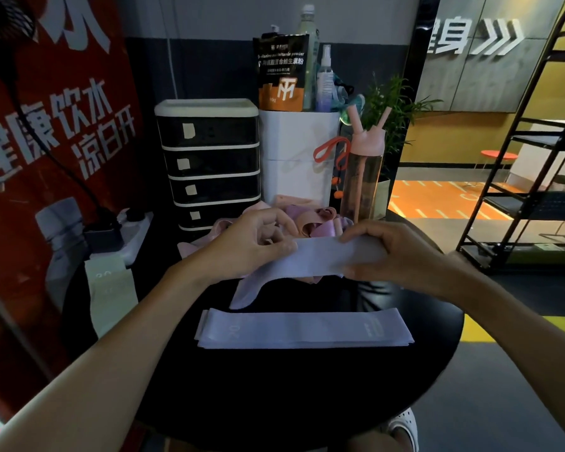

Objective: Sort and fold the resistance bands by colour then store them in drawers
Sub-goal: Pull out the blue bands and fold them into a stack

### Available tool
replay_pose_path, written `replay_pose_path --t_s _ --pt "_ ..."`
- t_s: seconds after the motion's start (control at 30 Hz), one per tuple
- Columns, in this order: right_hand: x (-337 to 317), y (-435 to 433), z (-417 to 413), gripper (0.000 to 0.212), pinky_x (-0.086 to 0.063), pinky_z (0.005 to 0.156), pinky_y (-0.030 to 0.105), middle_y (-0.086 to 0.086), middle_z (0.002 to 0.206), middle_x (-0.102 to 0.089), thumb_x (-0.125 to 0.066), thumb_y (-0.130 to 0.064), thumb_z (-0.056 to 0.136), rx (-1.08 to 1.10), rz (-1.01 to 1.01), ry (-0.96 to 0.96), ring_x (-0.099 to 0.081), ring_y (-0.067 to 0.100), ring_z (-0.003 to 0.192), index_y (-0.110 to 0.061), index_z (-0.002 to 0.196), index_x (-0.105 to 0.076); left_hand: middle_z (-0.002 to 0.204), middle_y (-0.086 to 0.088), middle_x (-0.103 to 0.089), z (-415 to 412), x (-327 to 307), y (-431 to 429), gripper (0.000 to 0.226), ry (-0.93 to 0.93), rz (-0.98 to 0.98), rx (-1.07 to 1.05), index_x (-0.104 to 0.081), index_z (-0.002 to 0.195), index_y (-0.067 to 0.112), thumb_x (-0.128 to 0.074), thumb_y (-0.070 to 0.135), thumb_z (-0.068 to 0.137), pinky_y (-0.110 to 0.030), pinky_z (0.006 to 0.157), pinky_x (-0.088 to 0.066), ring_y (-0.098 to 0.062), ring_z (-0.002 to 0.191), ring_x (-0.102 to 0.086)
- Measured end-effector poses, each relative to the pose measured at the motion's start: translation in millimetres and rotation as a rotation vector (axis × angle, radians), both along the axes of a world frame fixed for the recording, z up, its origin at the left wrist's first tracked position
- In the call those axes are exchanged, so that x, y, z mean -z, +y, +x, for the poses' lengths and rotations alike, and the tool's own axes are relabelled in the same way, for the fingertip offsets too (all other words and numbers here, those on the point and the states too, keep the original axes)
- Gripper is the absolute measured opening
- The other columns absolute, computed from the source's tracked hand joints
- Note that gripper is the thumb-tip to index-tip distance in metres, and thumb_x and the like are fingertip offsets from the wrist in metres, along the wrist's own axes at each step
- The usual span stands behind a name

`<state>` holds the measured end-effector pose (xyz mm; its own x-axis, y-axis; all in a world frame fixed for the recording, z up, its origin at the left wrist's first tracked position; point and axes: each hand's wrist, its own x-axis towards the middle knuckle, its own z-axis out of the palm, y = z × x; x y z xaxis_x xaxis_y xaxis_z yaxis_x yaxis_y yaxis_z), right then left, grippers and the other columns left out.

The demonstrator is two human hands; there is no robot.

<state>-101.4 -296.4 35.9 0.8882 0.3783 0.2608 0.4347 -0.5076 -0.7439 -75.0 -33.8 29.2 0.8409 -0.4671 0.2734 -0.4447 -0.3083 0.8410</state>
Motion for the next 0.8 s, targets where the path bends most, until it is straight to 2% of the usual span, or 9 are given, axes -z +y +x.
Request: replay_pose_path --t_s 0.1,0.17,0.33,0.37,0.43,0.47,0.53,0.63,0.8 --pt "9.2 -3.9 2.3 0.044 -0.054 0.076 0.02 -0.006 0.122 -0.052 -0.085 -0.012 0.073 -0.019 -0.038 0.109 -0.057 0.007 0.104 -0.032 0.107 -0.065 0.075 -0.004 -0.065 -4.1 1.2 5.7 0.01 0.016 0.093 0.011 -0.063 0.091 0.011 -0.064 0.001 0.093 -0.012 0.066 -0.042 0.001 0.066 -0.056" --pt "14.6 -5.0 3.2 0.046 -0.056 0.08 0.025 -0.005 0.125 -0.05 -0.084 -0.014 0.074 -0.024 -0.104 0.134 -0.057 0.009 0.105 -0.037 0.108 -0.063 0.086 -0.016 -0.068 -4.1 4.5 10.7 0.009 0.013 0.148 0.019 -0.066 0.093 0.008 -0.064 -0.001 0.092 -0.022 0.076 -0.045 -0.008 0.077 -0.06" --pt "24.3 -6.7 1.2 0.047 -0.056 0.07 0.02 -0.013 0.12 -0.047 -0.08 -0.011 0.078 0.005 -0.192 0.189 -0.055 0.01 0.102 -0.043 0.106 -0.058 0.09 -0.018 -0.067 -7.2 8.3 25.7 0.011 0.014 0.255 -0.009 -0.074 0.092 0.016 -0.068 0.007 0.091 -0.043 0.083 -0.052 -0.027 0.082 -0.064" --pt "26.1 -9.0 1.0 0.046 -0.056 0.071 0.021 -0.012 0.121 -0.047 -0.08 -0.013 0.079 0.012 -0.208 0.19 -0.054 0.012 0.104 -0.043 0.106 -0.058 0.087 -0.021 -0.066 -9.0 8.9 28.7 0.011 0.024 0.257 -0.007 -0.074 0.093 0.014 -0.067 0.006 0.091 -0.037 0.081 -0.051 -0.019 0.079 -0.064" --pt "29.5 -14.3 0.4 0.044 -0.055 0.075 0.023 -0.01 0.121 -0.05 -0.08 -0.014 0.078 0.012 -0.228 0.174 -0.054 0.012 0.107 -0.042 0.105 -0.059 0.084 -0.024 -0.065 -13.0 9.9 35.0 0.009 0.056 0.264 0.001 -0.072 0.097 0.003 -0.065 0.001 0.093 -0.015 0.078 -0.047 0.004 0.078 -0.063" --pt "31.4 -17.4 0.0 0.043 -0.054 0.077 0.022 -0.01 0.121 -0.053 -0.08 -0.014 0.078 0.006 -0.231 0.159 -0.055 0.011 0.108 -0.041 0.105 -0.06 0.084 -0.021 -0.066 -14.2 10.2 38.2 0.009 0.067 0.268 0.004 -0.071 0.099 0.001 -0.065 0.001 0.093 -0.012 0.078 -0.047 0.007 0.08 -0.064" --pt "34.8 -22.1 -1.5 0.04 -0.053 0.081 0.02 -0.011 0.119 -0.058 -0.081 -0.014 0.078 -0.015 -0.226 0.137 -0.057 0.007 0.109 -0.038 0.105 -0.063 0.09 -0.016 -0.071 -12.8 12.8 46.4 0.009 0.083 0.271 0.001 -0.072 0.1 0.008 -0.068 0.007 0.092 -0.02 0.083 -0.052 0.0 0.085 -0.067" --pt "37.7 -25.1 -4.1 0.037 -0.052 0.083 0.018 -0.014 0.115 -0.061 -0.08 -0.014 0.078 -0.048 -0.216 0.151 -0.059 0.001 0.105 -0.035 0.105 -0.065 0.093 -0.014 -0.074 -11.1 16.3 56.1 0.01 0.107 0.265 0.001 -0.073 0.099 0.015 -0.071 0.011 0.091 -0.036 0.092 -0.053 -0.022 0.092 -0.07" --pt "43.0 -25.7 -4.6 0.035 -0.052 0.087 0.021 -0.013 0.113 -0.064 -0.081 -0.017 0.079 -0.113 -0.24 0.193 -0.061 0.002 0.104 -0.034 0.106 -0.067 0.087 -0.006 -0.075 -12.9 22.1 60.4 0.011 0.167 0.281 -0.019 -0.073 0.1 0.01 -0.071 0.006 0.09 -0.025 0.09 -0.053 -0.007 0.086 -0.069"
